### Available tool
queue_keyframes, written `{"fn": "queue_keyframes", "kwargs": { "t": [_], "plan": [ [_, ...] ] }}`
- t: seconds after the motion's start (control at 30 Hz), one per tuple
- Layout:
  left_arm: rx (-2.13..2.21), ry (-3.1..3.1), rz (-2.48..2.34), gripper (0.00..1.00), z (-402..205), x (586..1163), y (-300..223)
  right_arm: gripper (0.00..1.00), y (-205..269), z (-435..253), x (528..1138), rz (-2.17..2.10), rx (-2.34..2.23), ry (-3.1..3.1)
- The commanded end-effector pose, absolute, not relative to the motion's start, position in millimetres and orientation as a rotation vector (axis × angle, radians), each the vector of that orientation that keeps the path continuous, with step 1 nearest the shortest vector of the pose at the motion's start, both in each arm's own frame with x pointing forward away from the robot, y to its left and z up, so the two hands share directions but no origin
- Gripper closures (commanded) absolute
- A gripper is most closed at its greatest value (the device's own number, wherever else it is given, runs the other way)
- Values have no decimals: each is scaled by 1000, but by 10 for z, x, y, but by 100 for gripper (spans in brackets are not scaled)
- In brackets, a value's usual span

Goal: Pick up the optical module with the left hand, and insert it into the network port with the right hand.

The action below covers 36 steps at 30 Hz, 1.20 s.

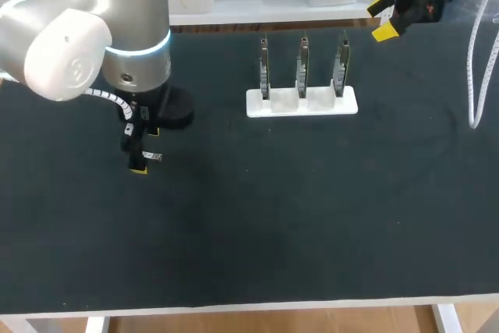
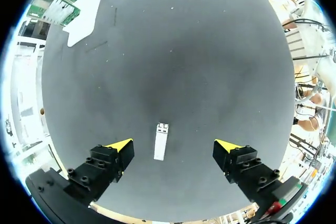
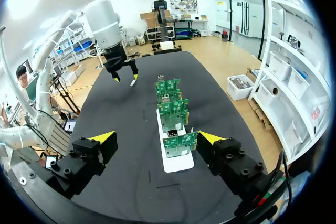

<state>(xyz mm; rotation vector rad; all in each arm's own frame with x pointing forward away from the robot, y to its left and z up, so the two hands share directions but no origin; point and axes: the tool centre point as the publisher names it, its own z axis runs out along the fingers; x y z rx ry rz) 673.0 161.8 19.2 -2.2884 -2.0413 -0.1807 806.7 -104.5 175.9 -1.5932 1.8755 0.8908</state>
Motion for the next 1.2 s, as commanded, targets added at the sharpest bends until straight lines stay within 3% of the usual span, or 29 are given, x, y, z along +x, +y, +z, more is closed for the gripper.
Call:
{"fn": "queue_keyframes", "kwargs": {
  "t": [0.03,1.2],
  "plan": [
    [-2279,-2037,-183,0,177,6777,1612,0,-1043,1765,8037,883,-1589,1878],
    [-2201,-2111,-140,0,67,6815,1638,0,-1043,1765,8037,883,-1589,1878]
  ]
}}
